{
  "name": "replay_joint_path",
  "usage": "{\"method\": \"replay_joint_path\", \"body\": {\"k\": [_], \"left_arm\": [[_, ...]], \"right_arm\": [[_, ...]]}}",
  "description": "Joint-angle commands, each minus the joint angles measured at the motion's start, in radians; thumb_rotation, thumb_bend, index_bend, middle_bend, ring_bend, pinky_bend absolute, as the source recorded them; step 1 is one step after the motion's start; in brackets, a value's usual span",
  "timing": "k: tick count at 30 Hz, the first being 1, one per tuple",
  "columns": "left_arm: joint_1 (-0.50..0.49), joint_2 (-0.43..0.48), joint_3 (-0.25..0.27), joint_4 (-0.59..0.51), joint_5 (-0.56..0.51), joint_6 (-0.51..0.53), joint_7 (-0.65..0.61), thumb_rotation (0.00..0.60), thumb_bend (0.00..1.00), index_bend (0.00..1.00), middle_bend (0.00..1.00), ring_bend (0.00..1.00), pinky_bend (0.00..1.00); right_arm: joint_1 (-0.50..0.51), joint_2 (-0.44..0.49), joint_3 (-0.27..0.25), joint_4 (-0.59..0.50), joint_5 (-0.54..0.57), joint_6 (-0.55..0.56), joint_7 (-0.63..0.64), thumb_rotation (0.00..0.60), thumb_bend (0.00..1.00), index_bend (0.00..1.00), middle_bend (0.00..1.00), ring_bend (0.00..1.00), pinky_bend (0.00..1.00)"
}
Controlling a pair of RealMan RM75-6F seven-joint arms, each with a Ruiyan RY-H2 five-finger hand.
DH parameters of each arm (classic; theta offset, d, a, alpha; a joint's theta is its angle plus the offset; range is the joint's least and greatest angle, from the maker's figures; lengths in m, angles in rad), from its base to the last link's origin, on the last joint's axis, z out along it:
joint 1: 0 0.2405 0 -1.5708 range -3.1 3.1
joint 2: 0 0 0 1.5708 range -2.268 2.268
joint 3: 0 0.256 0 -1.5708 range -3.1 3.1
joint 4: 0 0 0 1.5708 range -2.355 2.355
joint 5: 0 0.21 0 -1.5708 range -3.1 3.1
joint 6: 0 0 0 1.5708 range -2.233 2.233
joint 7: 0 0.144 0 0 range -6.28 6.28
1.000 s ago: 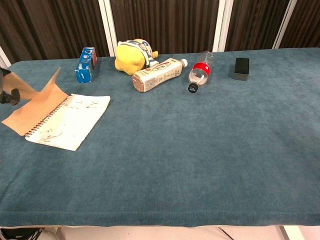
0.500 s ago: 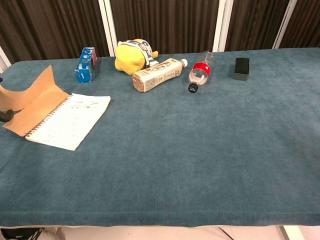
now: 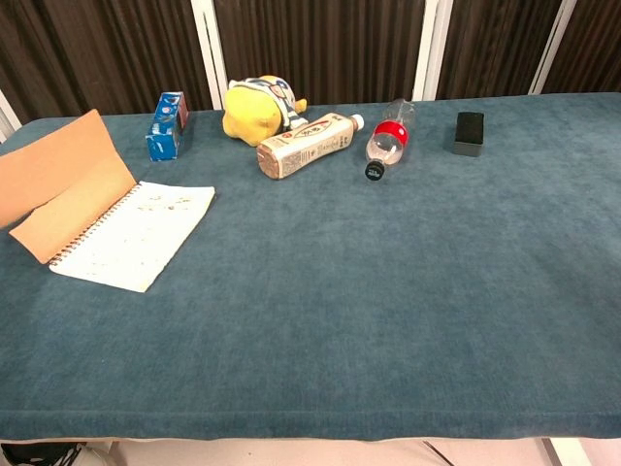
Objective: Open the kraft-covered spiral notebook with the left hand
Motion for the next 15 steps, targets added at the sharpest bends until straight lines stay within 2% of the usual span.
{"method": "replay_joint_path", "body": {"k": [1,9,15], "left_arm": [[0.004,0.016,0.005,0.017,-0.003,-0.025,-0.001,0.6,0.31,0.0,0.0,0.0,0.39],[0.006,0.034,0.017,0.074,0.008,-0.035,-0.001,0.6,0.32,0.0,0.0,0.0,0.4],[0.025,0.058,0.041,0.06,0.078,0.066,-0.083,0.6,0.33,0.0,0.0,0.0,0.38]], "right_arm": [[0.002,-0.001,0.001,-0.001,0.004,-0.005,-0.003,0.6,0.03,0.0,0.0,0.0,0.14],[0.003,-0.005,0.009,-0.004,0.023,-0.01,-0.013,0.6,0.03,0.0,0.0,0.0,0.14],[-0.004,-0.006,0.01,-0.004,0.02,0.003,-0.019,0.6,0.03,0.0,0.0,0.0,0.14]]}}
